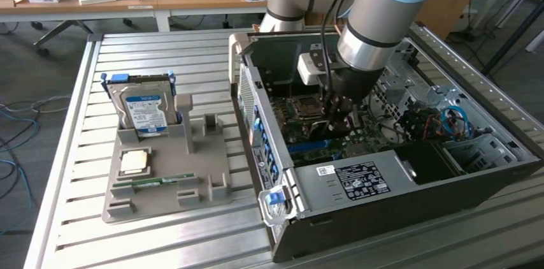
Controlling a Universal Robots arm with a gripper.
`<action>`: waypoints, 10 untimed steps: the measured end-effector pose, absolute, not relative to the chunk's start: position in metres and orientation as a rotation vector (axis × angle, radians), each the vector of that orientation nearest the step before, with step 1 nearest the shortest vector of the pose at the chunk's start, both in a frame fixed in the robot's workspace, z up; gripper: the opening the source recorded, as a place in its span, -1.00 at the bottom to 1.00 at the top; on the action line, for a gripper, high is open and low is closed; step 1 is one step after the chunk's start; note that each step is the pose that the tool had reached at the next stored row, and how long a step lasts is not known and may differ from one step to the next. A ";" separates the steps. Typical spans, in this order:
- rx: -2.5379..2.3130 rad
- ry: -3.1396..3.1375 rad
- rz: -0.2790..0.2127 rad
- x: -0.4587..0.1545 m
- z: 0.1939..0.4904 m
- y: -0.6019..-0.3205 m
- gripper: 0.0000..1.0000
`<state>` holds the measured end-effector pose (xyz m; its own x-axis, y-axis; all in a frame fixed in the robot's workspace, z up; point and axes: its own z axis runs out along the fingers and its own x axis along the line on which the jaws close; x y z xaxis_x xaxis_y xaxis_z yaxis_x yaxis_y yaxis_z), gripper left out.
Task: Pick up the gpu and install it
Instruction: 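Insert the gpu into the slot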
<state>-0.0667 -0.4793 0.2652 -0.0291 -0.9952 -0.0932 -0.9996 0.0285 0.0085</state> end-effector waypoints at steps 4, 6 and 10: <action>-2.145 2.208 0.110 -0.067 0.265 -0.480 -0.48; -2.145 2.208 0.109 -0.067 0.265 -0.480 -0.48; -2.145 2.208 0.109 -0.069 0.265 -0.480 -0.48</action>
<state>-0.0691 -0.4796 0.2652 -0.0291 -0.9952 -0.0932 -0.9996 0.0285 0.0084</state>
